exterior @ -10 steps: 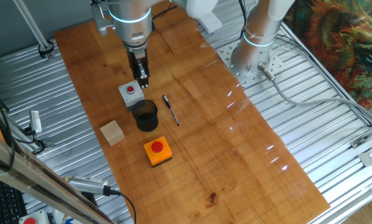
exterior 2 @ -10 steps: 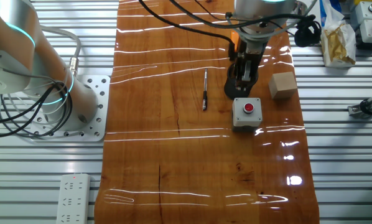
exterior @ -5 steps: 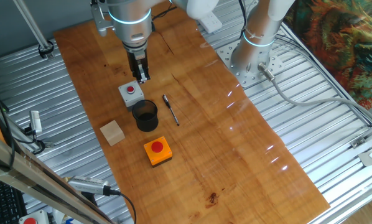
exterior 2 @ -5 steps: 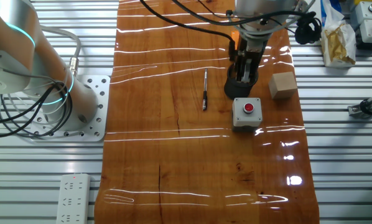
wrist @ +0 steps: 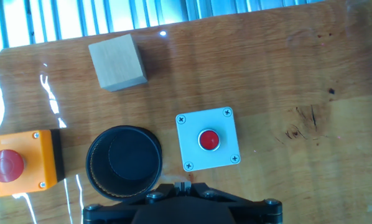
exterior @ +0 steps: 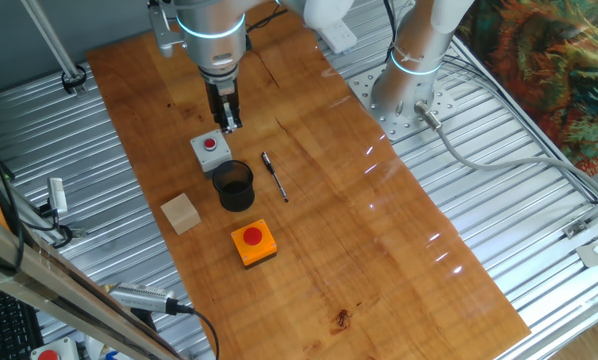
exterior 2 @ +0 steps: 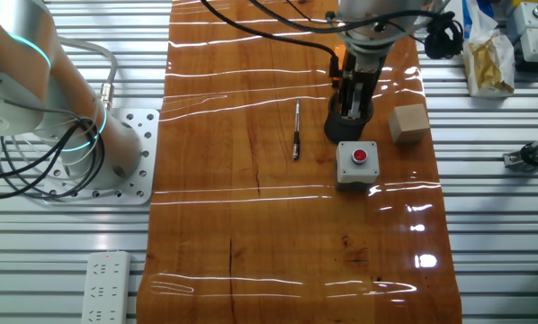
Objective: Put the pen into the pen holder
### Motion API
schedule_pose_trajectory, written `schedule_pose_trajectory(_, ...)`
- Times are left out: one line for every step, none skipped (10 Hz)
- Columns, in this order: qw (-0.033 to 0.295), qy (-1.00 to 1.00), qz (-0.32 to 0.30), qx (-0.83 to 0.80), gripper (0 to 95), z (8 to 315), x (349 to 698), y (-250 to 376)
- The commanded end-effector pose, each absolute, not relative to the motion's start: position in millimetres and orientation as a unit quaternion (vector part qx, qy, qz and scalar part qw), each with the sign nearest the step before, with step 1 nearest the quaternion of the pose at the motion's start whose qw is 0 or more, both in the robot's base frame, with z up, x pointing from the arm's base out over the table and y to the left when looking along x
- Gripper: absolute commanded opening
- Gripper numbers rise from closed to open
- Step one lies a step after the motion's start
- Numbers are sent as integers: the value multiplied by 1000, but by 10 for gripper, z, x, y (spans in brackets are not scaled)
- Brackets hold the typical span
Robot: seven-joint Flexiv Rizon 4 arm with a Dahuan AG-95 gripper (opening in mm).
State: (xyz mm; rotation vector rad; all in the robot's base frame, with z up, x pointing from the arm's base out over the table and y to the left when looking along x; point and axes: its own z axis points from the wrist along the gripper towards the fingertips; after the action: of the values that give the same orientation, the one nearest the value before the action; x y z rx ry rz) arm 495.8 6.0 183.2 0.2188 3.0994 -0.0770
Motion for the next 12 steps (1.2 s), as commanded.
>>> schedule_pose_trajectory(17, 997, -27, 72, 0, 1861, 4949, 60)
schedule_pose_trajectory(15, 997, -28, 73, 0, 1871, 4945, 65)
schedule_pose_trajectory(16, 997, -27, 72, 0, 1874, 4944, 66)
schedule_pose_trajectory(16, 997, -26, 71, 0, 1885, 4939, 71)
schedule_pose_trajectory(15, 997, -23, 71, 0, 1884, 4936, 70)
schedule_pose_trajectory(11, 997, -17, 70, 0, 1877, 4922, 68)
schedule_pose_trajectory(6, 999, -10, 46, 0, 1841, 4853, 58)
schedule_pose_trajectory(1, 1000, -3, 29, 0, 1810, 4793, 50)
schedule_pose_trajectory(-1, 1000, 4, -19, 0, 1728, 4666, 34)
schedule_pose_trajectory(-13, 992, 8, -128, 0, 1616, 4486, 35)
schedule_pose_trajectory(-30, 977, 11, -213, 0, 1563, 4429, 72)
schedule_pose_trajectory(-39, 959, 12, -279, 0, 1540, 4439, 106)
